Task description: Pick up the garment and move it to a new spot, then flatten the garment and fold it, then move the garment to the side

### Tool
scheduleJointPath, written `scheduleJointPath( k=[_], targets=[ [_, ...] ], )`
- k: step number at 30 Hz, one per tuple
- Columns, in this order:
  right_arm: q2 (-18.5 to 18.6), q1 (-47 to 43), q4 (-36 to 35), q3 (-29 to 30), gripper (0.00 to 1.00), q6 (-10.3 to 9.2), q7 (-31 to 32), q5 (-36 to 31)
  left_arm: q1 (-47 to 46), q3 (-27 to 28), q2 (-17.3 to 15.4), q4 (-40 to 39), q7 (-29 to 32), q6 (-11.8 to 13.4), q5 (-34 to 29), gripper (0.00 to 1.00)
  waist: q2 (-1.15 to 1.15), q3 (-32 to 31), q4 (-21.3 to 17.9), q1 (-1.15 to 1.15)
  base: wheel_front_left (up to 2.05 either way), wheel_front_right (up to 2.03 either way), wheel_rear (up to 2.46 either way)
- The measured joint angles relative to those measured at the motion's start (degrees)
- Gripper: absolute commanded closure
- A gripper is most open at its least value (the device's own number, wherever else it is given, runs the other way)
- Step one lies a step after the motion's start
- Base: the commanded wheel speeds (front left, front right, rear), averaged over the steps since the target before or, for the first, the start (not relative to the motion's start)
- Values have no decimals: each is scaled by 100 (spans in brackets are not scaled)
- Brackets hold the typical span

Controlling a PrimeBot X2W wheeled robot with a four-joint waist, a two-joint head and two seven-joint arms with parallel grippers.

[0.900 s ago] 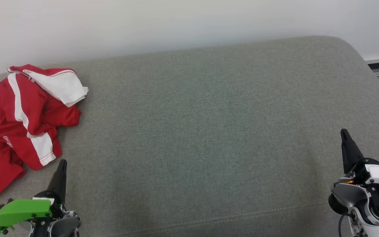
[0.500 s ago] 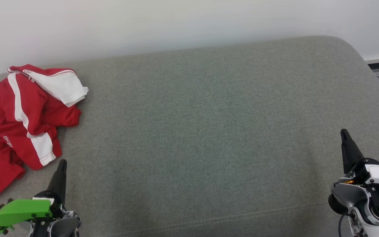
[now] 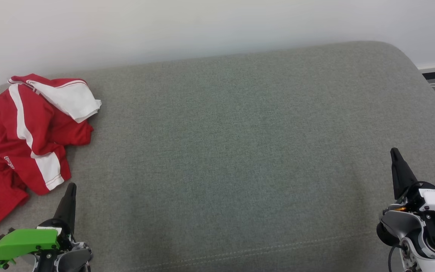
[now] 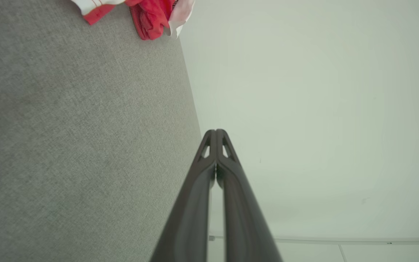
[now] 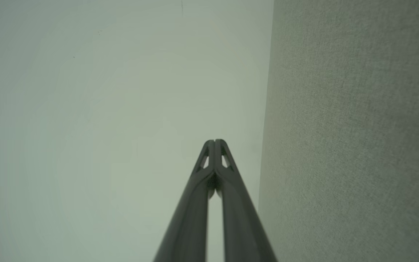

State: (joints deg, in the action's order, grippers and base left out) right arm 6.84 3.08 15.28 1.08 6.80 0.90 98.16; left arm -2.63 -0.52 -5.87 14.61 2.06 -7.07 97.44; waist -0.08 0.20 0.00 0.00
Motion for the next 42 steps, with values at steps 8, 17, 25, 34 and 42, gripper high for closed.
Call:
scheduleJointPath(
  k=[8,17,25,34,42],
  targets=[
    [-1,0,0,9,100,0,1,-22,0,7,7,1,0,0,0,100,0,0,0,0,0,0,0],
    [-4,0,0,15,100,0,18,-25,0,14,20,1,3,0,-11,100,0,0,0,0,0,0,0],
    [-7,0,0,24,100,0,19,-34,0,18,36,2,20,0,-35,100,0,0,0,0,0,0,0],
    [-21,0,0,34,100,0,23,-35,0,23,54,3,25,0,-35,100,0,0,0,0,0,0,0],
    [-203,-292,263,5,0,-33,16,-33,269,-15,221,291,20,9,-33,0,0,0,-1,0,0,0,0]
  ],
)
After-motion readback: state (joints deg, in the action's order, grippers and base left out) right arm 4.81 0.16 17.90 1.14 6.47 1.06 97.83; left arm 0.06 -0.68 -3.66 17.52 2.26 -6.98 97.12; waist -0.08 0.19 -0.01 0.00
